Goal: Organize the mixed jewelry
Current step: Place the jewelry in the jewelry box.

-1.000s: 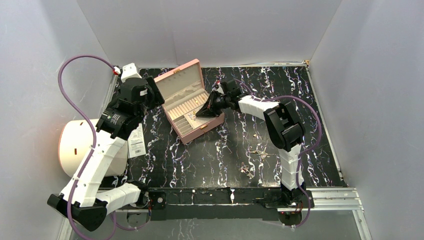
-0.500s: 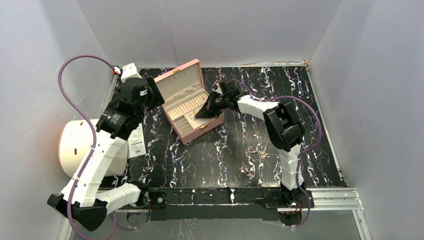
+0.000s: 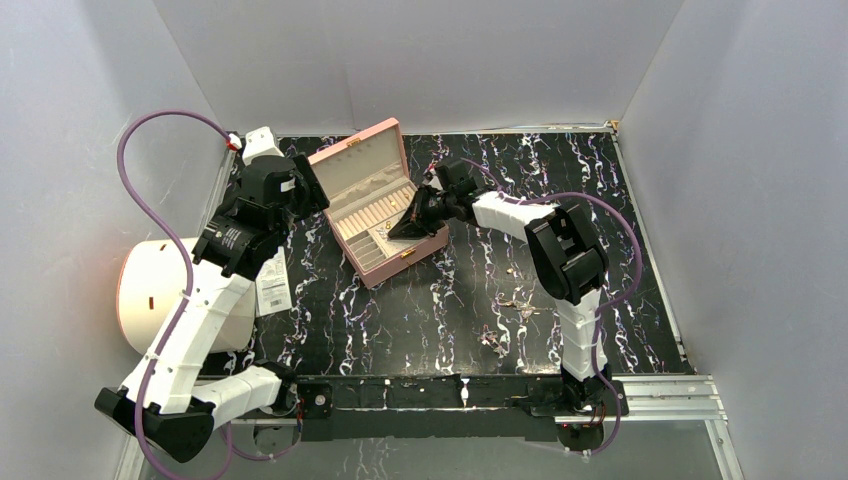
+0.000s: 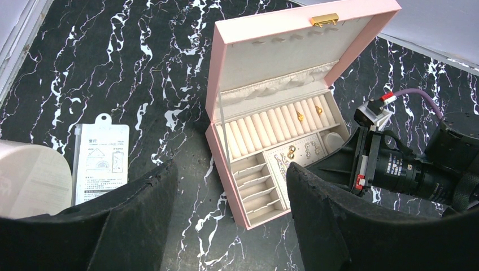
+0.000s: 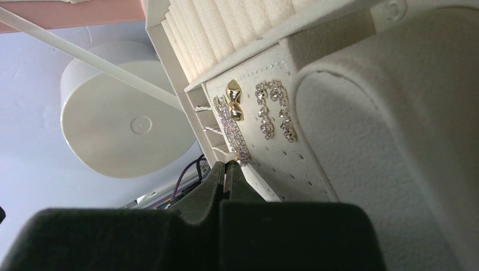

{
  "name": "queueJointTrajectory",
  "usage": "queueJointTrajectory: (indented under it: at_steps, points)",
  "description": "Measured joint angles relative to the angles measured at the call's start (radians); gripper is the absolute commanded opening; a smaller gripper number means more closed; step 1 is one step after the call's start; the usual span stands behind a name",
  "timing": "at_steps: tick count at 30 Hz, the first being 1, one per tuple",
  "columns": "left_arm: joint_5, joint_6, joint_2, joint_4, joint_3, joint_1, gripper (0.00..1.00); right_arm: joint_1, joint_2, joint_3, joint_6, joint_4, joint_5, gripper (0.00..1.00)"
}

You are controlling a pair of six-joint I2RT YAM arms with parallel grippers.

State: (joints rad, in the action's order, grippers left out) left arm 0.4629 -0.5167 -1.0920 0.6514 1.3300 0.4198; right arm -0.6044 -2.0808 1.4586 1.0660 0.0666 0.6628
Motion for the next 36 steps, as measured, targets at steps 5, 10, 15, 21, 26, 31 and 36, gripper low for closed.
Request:
queueJointTrajectory:
  at_steps: [5, 10, 15, 21, 26, 31, 36]
  points:
    - [0.000, 0.000, 0.000, 0.000, 0.000, 0.000, 0.68, 0.000, 0.000, 0.000, 0.001, 0.000, -0.004, 0.00]
    - [0.000, 0.000, 0.000, 0.000, 0.000, 0.000, 0.68, 0.000, 0.000, 0.000, 0.002, 0.000, -0.007, 0.00]
    - [0.000, 0.000, 0.000, 0.000, 0.000, 0.000, 0.68, 0.000, 0.000, 0.000, 0.002, 0.000, -0.011, 0.00]
    - [0.000, 0.000, 0.000, -0.001, -0.004, 0.000, 0.68, 0.000, 0.001, 0.000, 0.003, 0.000, -0.014, 0.00]
    - [0.000, 0.000, 0.000, -0.001, -0.009, 0.000, 0.68, 0.000, 0.007, -0.002, 0.003, 0.000, -0.031, 0.00]
    - [0.000, 0.000, 0.000, -0.001, -0.009, 0.000, 0.68, 0.004, 0.021, -0.023, 0.005, -0.014, -0.044, 0.00]
    - [0.000, 0.000, 0.000, -0.001, -0.009, 0.000, 0.68, 0.006, 0.025, -0.034, 0.011, -0.024, -0.047, 0.00]
